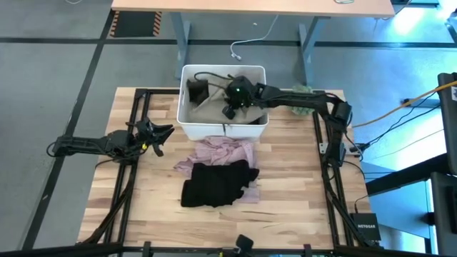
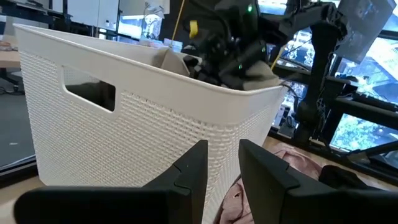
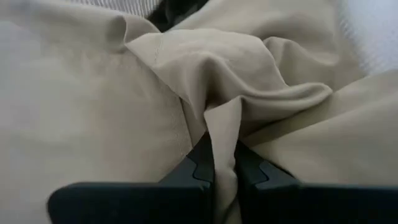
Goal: Sort clothes
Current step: Put the brown shorts into the white laundry organizer
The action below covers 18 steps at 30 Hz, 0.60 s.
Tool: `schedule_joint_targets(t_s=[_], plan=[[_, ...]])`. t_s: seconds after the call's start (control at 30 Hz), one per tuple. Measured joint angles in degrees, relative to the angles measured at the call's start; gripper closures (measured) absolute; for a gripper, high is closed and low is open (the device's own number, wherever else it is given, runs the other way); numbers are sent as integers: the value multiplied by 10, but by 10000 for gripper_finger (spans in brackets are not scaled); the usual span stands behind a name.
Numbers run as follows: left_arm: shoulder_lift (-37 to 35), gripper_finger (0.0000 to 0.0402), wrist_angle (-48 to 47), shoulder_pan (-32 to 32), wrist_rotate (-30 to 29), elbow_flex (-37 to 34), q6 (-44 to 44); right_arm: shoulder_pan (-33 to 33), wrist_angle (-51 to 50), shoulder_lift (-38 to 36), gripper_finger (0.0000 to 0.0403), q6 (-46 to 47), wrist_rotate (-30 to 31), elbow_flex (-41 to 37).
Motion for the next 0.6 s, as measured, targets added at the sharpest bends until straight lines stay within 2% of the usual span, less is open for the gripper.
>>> schedule_joint_targets(t_s=[0.3, 0.47, 0.6], plan=[[0, 315, 0, 0, 0, 0, 8, 2, -12, -8, 373, -9, -1, 16], [0, 315, 0, 0, 0, 0, 0, 3, -58, -8, 341, 2, -4, 61], [0, 315, 0, 0, 0, 0, 0, 3, -86, -8, 299, 16, -4, 97]])
